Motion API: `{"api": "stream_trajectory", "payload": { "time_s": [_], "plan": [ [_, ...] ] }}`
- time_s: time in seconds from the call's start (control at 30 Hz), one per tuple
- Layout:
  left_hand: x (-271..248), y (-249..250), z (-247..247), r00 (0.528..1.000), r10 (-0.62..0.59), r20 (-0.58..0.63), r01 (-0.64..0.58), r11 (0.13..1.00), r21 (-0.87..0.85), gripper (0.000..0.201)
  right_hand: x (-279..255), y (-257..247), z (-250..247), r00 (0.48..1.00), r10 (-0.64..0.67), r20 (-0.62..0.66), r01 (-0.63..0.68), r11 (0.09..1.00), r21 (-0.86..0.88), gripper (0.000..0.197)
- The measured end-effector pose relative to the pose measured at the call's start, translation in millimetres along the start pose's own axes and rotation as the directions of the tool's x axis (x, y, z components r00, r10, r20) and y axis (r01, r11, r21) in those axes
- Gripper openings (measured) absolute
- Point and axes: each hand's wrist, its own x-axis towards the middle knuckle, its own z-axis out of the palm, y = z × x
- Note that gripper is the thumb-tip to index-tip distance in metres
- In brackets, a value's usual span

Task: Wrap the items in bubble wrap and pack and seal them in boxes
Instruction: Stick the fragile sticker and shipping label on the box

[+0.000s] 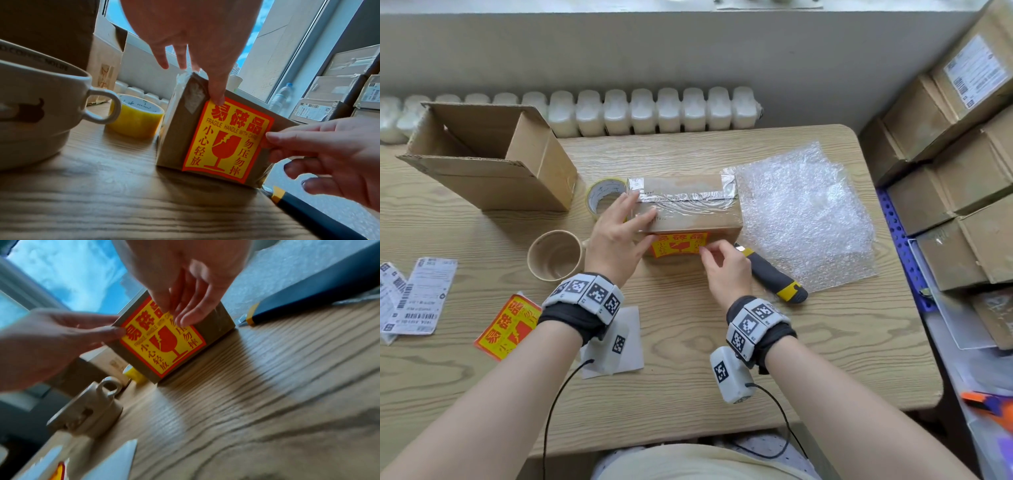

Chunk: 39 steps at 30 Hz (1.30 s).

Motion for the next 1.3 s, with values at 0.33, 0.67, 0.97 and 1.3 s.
{"api": "stream_trajectory", "payload": {
  "time_s": [0.33, 0.67, 0.97, 1.3],
  "plan": [
    [6.1, -4.3, -10.4, 0.989, -0.055, 0.138, 0.07, 0.992, -0.104, 0.036, 19.1, 12.1, -5.1, 0.999, -0.028, 0.018, 0.026, 0.993, 0.119, 0.014],
    [4.6, -11.7, -10.8, 0.976, -0.056, 0.211, 0.079, 0.991, -0.105, 0.037, 12.4, -8.0, 17.2, 0.995, -0.069, 0.077, 0.051, 0.976, 0.213, 0.013],
    [3.8, -7.4, -12.7, 0.973, -0.064, 0.223, 0.1, 0.983, -0.151, 0.037, 10.9, -22.2, 47.4, 0.954, -0.203, 0.221, 0.164, 0.969, 0.183, 0.015],
    [1.6, -5.8, -15.5, 0.966, -0.098, 0.24, 0.135, 0.98, -0.145, 0.037, 30.1, -4.3, 81.9, 0.886, 0.117, 0.448, -0.23, 0.951, 0.207, 0.022]
  ]
}}
